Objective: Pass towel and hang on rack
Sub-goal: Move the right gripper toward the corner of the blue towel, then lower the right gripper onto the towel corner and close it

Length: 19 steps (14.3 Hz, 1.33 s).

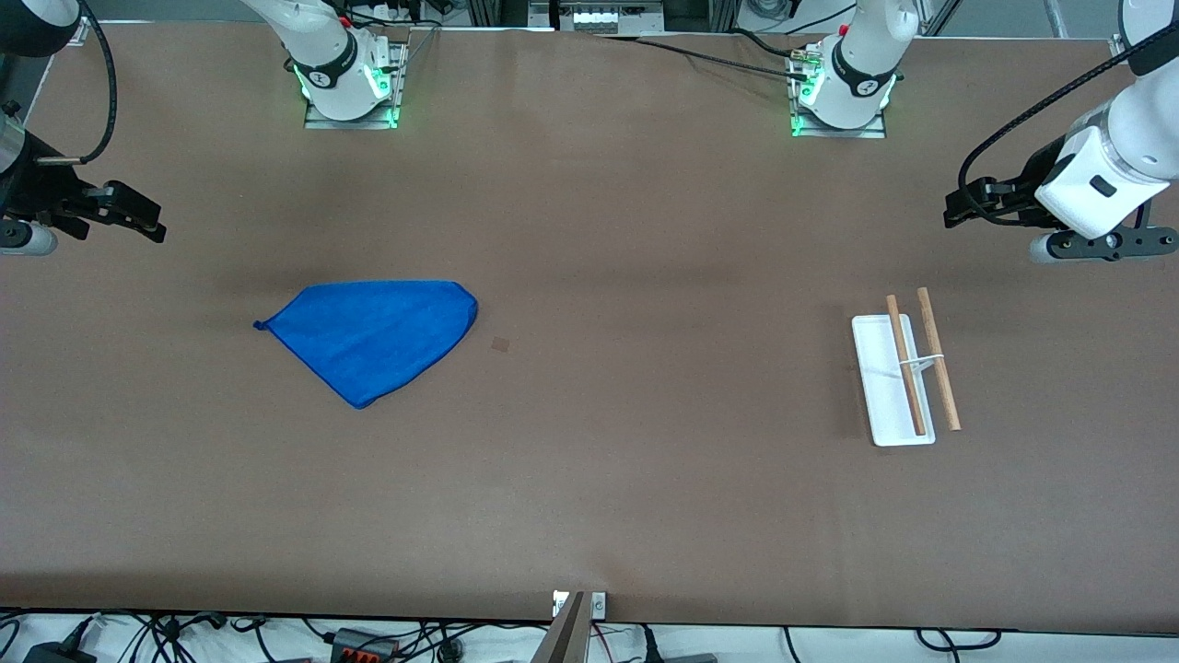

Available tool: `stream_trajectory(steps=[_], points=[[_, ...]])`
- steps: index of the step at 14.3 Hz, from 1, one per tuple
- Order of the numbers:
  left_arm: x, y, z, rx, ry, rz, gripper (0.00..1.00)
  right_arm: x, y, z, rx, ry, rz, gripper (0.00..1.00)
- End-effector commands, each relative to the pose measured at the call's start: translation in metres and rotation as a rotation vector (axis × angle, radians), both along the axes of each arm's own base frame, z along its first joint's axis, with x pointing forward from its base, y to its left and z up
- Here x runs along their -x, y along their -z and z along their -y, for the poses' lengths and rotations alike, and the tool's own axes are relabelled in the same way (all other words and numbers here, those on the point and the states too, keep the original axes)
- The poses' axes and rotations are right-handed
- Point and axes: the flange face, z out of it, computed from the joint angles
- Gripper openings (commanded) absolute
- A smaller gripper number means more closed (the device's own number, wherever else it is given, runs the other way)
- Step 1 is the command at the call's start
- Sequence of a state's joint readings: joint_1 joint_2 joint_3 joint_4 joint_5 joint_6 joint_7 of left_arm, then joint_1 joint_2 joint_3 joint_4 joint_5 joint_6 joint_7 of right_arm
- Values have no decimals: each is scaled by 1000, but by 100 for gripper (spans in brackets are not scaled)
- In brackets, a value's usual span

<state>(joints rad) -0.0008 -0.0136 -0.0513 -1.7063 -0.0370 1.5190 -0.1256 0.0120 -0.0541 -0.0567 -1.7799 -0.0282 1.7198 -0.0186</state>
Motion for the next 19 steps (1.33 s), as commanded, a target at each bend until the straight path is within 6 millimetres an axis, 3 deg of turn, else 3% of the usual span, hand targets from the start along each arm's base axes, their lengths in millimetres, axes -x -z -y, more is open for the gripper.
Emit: stream_trajectory(steps=[1,4,6,9,14,19], points=[[-3,-6,1,10,4,-8,100,7,-4,1,2,-13,7,100],[-3,-5,0,11,6,-11,100,2,4,3,4,-12,-2,100],[-3,-6,0,12,4,-9,100,-9,30,3,5,-12,-47,100],[-3,-5,0,11,9,-11,100,-33,91,6,7,-5,-145,100],[-3,-5,0,13,10,-11,100,-58,196,39,6,64,-243,100],[-3,-5,0,13,10,-11,100,-54,287,92,-178,275,-337,100]])
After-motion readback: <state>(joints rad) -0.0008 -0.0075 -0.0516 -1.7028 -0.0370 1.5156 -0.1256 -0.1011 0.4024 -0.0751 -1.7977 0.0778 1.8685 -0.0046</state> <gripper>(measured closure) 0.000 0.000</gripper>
